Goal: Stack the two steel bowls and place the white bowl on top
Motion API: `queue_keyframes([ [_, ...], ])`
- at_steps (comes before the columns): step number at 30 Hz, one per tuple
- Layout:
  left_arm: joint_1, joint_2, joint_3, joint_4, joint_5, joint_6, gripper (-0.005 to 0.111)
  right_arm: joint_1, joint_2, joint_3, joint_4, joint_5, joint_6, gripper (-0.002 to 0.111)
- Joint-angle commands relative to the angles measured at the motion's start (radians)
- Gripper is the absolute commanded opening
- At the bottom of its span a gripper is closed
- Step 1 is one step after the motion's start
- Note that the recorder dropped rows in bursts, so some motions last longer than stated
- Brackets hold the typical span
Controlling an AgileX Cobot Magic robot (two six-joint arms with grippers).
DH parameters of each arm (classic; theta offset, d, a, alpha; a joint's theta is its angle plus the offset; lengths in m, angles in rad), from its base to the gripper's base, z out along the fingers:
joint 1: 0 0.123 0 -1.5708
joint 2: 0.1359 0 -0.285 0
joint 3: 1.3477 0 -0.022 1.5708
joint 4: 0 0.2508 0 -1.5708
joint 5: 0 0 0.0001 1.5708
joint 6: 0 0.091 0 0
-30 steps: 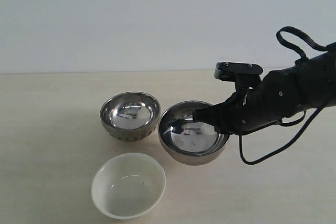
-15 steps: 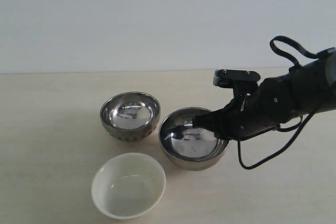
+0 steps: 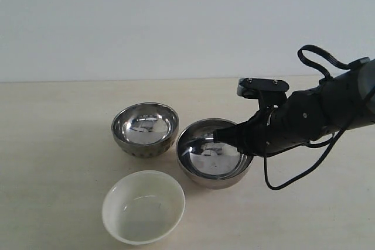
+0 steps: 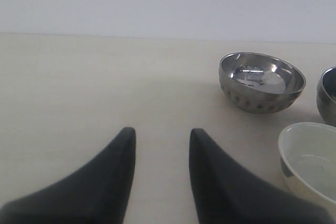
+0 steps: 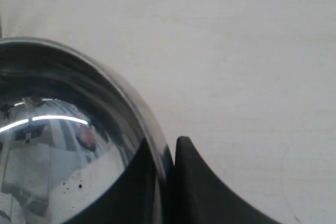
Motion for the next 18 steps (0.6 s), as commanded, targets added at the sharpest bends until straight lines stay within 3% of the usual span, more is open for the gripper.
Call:
queue_keyframes([
  [1,0.003,-0.003,0.004,-0.001,-0.007,0.003,0.032,-0.001,-0.001,-0.006,-0.004,-0.012,0.003,0.000],
  [18,0.003,-0.003,0.004,-0.001,-0.007,0.003,0.032,-0.001,0.001,-0.006,-0.004,0.008,0.007,0.000],
])
